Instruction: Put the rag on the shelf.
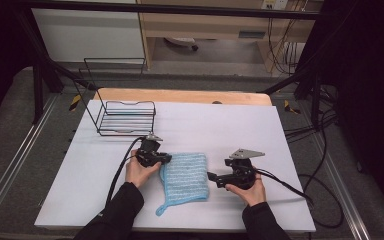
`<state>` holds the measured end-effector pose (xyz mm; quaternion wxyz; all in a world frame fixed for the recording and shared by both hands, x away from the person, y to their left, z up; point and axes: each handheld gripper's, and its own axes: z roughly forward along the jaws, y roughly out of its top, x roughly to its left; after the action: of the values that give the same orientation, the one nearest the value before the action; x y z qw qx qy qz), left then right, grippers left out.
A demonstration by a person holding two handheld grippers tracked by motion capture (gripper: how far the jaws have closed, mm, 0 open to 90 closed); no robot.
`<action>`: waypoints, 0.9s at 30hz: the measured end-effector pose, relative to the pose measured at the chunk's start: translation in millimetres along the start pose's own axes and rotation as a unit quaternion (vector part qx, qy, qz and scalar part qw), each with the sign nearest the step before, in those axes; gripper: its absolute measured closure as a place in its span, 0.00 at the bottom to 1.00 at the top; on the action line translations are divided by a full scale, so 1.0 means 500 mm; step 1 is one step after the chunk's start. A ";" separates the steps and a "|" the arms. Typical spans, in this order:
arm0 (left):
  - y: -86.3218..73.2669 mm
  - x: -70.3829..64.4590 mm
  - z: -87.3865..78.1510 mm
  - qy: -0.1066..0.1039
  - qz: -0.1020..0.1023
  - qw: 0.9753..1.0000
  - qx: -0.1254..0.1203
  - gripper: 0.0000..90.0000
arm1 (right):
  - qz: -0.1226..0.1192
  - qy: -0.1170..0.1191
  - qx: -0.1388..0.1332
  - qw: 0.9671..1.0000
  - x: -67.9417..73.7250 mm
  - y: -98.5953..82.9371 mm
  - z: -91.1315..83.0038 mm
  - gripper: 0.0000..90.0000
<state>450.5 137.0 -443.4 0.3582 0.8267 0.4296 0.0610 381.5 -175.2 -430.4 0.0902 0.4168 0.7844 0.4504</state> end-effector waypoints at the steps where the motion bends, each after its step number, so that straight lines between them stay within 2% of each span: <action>1: 0.000 -0.001 0.001 0.001 -0.002 1.000 -0.002 0.86 | 0.001 0.000 0.000 1.000 0.002 0.004 0.005 0.11; 6: -0.001 -0.005 0.002 0.007 0.006 1.000 -0.005 0.87 | -0.007 -0.010 0.002 1.000 0.005 0.030 0.029 0.14; 7: -0.001 -0.005 0.001 0.008 0.010 1.000 -0.002 0.87 | -0.007 -0.014 0.001 1.000 0.005 0.036 0.036 0.16; 8: -0.002 -0.005 0.001 0.008 0.010 1.000 -0.003 0.87 | -0.011 -0.017 -0.001 1.000 0.004 0.046 0.050 0.22; 10: -0.003 -0.005 0.002 0.009 0.012 1.000 -0.006 0.87 | -0.010 -0.018 0.001 1.000 0.003 0.049 0.059 0.22; 13: -0.003 -0.008 0.003 0.013 0.015 1.000 -0.007 0.87 | -0.009 -0.032 0.014 0.999 -0.002 0.060 0.087 0.24; 16: -0.003 -0.008 0.003 0.014 0.023 1.000 -0.006 0.87 | 0.005 -0.027 0.017 0.999 -0.010 0.066 0.106 0.33; 20: -0.004 -0.006 0.003 0.010 0.019 1.000 -0.006 0.87 | 0.008 -0.035 0.029 0.999 -0.022 0.065 0.122 0.45; 24: -0.003 -0.004 0.003 0.008 0.020 1.000 -0.008 0.87 | 0.016 -0.026 0.038 0.999 -0.027 0.062 0.135 0.59; 27: -0.004 -0.003 0.003 0.005 0.020 1.000 -0.008 0.87 | 0.022 -0.021 0.044 0.999 -0.029 0.061 0.140 0.62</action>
<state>449.0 135.9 -445.6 0.3617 0.8318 0.4143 0.0756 444.0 -134.1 -450.5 0.0787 0.4468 0.7921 0.4084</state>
